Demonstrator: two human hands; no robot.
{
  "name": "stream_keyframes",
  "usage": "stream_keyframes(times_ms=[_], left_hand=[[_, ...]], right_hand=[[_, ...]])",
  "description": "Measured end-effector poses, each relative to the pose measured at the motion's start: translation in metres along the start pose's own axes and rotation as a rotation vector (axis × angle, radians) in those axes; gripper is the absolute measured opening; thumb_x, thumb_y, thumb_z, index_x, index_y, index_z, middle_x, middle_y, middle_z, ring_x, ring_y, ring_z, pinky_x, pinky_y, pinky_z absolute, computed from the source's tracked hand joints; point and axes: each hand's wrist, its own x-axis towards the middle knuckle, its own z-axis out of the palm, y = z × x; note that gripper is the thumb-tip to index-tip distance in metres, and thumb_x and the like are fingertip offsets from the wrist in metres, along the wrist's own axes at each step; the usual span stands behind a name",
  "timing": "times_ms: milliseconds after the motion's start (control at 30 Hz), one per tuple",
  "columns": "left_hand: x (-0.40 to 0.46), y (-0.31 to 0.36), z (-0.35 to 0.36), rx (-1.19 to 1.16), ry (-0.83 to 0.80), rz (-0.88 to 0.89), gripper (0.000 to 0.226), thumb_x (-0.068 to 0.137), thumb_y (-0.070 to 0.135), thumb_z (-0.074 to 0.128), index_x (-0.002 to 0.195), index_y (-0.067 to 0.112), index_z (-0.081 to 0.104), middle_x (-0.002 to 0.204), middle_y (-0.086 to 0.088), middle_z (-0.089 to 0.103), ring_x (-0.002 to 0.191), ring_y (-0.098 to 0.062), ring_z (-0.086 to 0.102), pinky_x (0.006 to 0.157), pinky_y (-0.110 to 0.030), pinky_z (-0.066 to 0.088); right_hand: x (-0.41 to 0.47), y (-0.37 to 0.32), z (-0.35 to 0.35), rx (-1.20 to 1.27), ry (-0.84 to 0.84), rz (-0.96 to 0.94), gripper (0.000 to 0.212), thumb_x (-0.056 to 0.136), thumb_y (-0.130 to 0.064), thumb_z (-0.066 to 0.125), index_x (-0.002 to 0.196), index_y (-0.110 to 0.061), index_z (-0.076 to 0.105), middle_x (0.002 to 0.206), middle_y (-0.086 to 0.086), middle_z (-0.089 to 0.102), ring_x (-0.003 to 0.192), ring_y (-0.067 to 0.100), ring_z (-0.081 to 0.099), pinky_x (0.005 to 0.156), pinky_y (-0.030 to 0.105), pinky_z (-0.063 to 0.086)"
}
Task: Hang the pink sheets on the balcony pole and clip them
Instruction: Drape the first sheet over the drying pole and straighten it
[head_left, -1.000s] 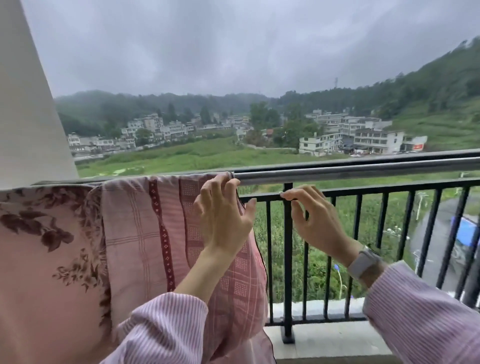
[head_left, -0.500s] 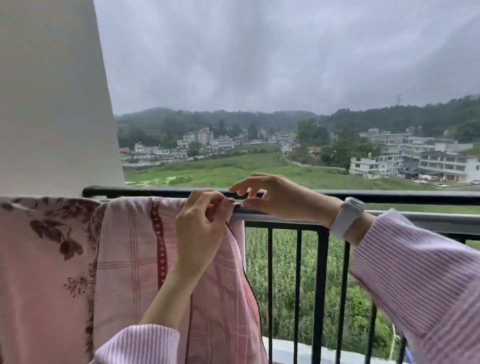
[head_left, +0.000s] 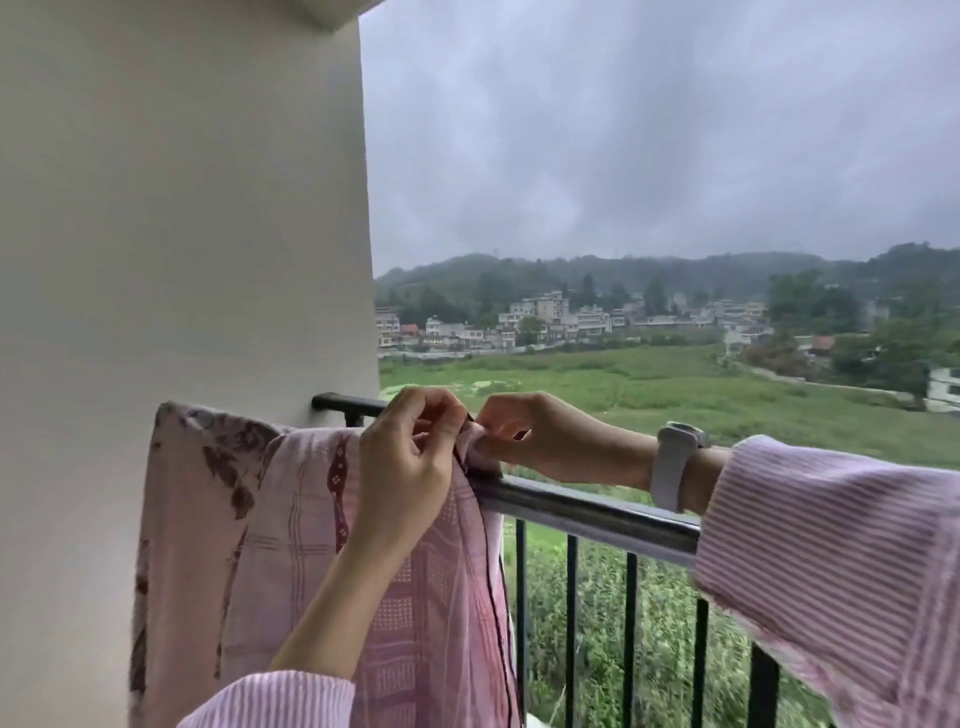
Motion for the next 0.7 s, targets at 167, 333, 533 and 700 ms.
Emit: stream_keyframes(times_ms=[167,333,533,700], left_hand=[[-0.006,0.044,0.003,0.183,0.039,0.059,0.003,0.085,0.016,0.058,0.082,0.017,0.058,0.073,0.011,0.059,0.068,-0.005,0.058,0.061,-0.010,0.045],[-0.030,0.100,0.026,0.402,0.040,0.118,0.007,0.085,0.017,0.058,0.084,0.010,0.060,0.077,0.004,0.059,0.067,-0.007,0.055,0.060,-0.017,0.044],[-0.072,0.167,0.077,0.461,0.112,0.040,0.006,0.086,0.011,0.057,0.088,0.007,0.061,0.077,0.004,0.059,0.065,-0.002,0.052,0.062,-0.004,0.041],[-0.089,0.224,0.117,0.416,0.046,-0.002,0.003,0.088,0.013,0.054,0.087,0.013,0.056,0.071,0.011,0.055,0.065,-0.001,0.055,0.060,-0.008,0.044]], right_hand=[[-0.019,-0.010,-0.022,0.069,0.080,-0.126,0.009,0.082,-0.010,0.058,0.079,-0.015,0.051,0.083,0.002,0.061,0.079,0.017,0.057,0.072,0.030,0.046],[-0.068,-0.006,-0.056,0.083,-0.003,-0.172,0.015,0.082,-0.015,0.059,0.081,-0.025,0.047,0.091,0.010,0.067,0.084,0.030,0.063,0.073,0.045,0.054],[-0.142,0.011,-0.097,-0.027,-0.159,-0.262,0.005,0.087,-0.019,0.057,0.083,-0.017,0.055,0.075,0.001,0.058,0.069,0.019,0.053,0.063,0.032,0.043],[-0.188,0.025,-0.133,0.040,-0.103,-0.228,0.008,0.084,-0.024,0.063,0.082,-0.019,0.057,0.085,-0.002,0.059,0.080,0.015,0.057,0.074,0.031,0.046]])
